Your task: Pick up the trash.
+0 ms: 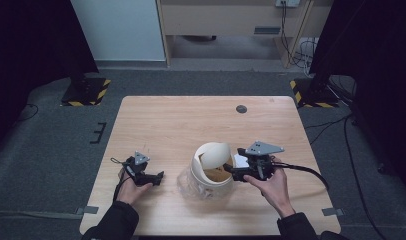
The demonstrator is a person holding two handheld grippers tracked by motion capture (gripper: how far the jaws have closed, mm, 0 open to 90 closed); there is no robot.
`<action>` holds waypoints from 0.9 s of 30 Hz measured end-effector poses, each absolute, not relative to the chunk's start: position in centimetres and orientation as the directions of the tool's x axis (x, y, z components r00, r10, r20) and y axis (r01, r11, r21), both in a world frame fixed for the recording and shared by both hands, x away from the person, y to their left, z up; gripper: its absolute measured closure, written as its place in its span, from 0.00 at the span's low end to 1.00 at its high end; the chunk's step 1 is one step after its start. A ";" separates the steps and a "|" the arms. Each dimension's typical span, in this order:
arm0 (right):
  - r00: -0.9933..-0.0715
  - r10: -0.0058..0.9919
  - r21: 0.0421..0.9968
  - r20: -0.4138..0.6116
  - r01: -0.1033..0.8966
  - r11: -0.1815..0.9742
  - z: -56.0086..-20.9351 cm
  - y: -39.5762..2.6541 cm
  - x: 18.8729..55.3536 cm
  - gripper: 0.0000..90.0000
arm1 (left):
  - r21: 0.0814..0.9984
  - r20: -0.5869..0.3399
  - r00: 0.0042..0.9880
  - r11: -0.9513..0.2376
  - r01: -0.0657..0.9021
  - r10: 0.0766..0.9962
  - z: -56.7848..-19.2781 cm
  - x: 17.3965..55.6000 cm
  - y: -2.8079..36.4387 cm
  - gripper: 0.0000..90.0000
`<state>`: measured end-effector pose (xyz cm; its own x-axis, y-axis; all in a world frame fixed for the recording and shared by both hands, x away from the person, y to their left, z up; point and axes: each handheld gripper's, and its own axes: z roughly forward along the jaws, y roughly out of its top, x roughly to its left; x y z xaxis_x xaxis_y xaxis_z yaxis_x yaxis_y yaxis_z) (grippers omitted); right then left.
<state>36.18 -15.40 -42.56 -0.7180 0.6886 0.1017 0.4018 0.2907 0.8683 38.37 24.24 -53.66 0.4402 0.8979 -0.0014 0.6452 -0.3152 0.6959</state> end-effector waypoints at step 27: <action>-0.577 0.813 0.813 0.073 0.507 0.286 -45.5 -21.2 39.4 0.29 | 0.696 -0.002 0.440 -0.315 0.645 0.898 -53.7 38.4 24.2 0.00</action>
